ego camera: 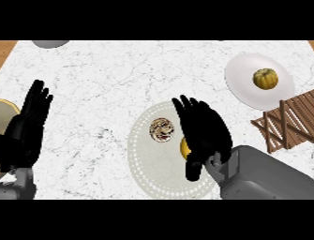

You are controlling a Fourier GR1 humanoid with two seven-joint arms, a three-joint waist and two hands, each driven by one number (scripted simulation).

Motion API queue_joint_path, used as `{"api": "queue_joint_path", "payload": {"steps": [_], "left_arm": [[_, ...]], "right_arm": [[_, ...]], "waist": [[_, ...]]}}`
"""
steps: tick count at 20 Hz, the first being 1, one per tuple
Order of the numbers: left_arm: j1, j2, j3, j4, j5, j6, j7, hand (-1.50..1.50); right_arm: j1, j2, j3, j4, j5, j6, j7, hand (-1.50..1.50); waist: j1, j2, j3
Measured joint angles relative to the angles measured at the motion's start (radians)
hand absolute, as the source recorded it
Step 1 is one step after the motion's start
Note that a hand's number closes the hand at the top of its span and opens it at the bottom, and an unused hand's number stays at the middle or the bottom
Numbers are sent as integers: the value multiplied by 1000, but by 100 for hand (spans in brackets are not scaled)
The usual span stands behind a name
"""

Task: Pick the lemon from the placemat and place it in the tiered shelf

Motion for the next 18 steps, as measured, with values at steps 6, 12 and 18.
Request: {"api": "queue_joint_path", "payload": {"steps": [6, 12, 18], "left_arm": [[7, -7, 19, 1, -9, -17, -5, 0], [12, -14, 46, 21, -4, -50, -27, 0], [-15, -42, 43, 25, -41, -45, -1, 0]], "right_arm": [[70, 33, -36, 39, 79, 11, -43, -150], [141, 54, -65, 75, 143, 37, -89, -150], [218, 105, -107, 103, 247, 53, -133, -150]], "waist": [[0, 1, 1], [0, 2, 1], [-1, 2, 1]]}}
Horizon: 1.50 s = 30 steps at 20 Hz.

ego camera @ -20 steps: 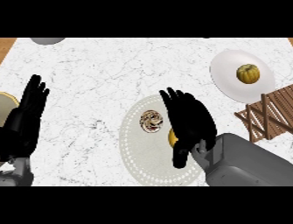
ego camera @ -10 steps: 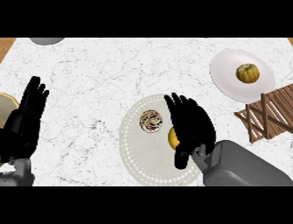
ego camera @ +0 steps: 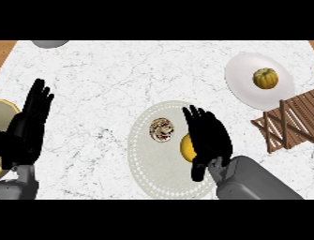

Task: Pick the lemon from the placemat and place it in the tiered shelf

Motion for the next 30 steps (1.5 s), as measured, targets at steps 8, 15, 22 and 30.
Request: {"api": "queue_joint_path", "payload": {"steps": [8, 15, 22, 30], "left_arm": [[9, -20, 25, -6, -18, -29, -6, 0], [9, -47, 35, -10, -45, -40, -4, 0], [3, -56, 51, -17, -54, -51, 7, 0], [43, -51, 77, -35, -55, -49, 9, 0]], "right_arm": [[56, 79, -70, 75, 127, 14, -104, -150], [106, 148, -125, 160, 217, 24, -187, 150], [98, 175, -134, 239, 302, 23, -290, 150], [335, -147, -149, 50, 310, -93, -600, 150]], "waist": [[2, 0, 0], [2, 0, 0], [3, -7, -4], [-43, -15, -1]]}}
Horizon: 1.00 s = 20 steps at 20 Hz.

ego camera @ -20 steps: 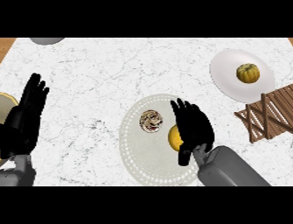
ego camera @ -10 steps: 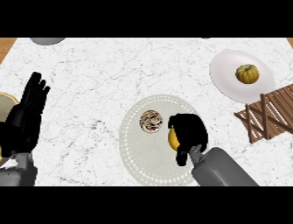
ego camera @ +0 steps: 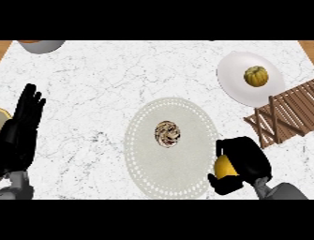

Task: Pick the lemon from the placemat and place it in the tiered shelf

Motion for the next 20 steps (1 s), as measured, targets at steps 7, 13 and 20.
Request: {"api": "queue_joint_path", "payload": {"steps": [7, 13, 20], "left_arm": [[34, 12, 25, -28, 17, -6, 4, 0], [31, 21, 32, -31, 21, -15, 17, 0], [37, 13, 33, -35, 13, -5, 16, 0]], "right_arm": [[306, -343, -171, -93, -181, -176, -418, 150], [524, -502, -382, -200, -453, -204, -686, 150], [663, -534, -684, -330, -845, -131, -781, 150]], "waist": [[-25, 2, 2], [-25, 3, 0], [-42, -1, -2]]}}
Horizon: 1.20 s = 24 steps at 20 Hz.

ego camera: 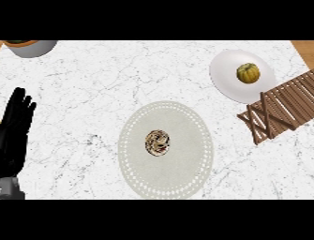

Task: Pick the lemon from the placemat and place it in the tiered shelf

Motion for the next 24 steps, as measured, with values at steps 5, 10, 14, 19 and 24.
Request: {"api": "queue_joint_path", "payload": {"steps": [5, 10, 14, 19, 24], "left_arm": [[1, -9, -12, -9, -9, 0, -2, 0], [-12, -18, -24, -3, -13, -9, -8, 0], [-35, -30, -39, 24, -25, -15, -21, 0], [-45, -33, -40, 17, -29, -26, -9, 0], [-72, -48, -48, 42, -40, -27, -11, 0]], "right_arm": [[74, -38, -287, -15, -211, 82, 26, 150], [110, -42, -525, 18, -319, 207, 74, 150], [25, -50, -584, 71, -351, 250, 151, 150], [-123, -32, -545, 167, -308, 269, 199, 150], [-305, -13, -443, 278, -243, 240, 229, 150]], "waist": [[14, 2, 0], [42, 8, 0], [67, 13, 2], [83, 16, 2], [93, 18, 3]]}}
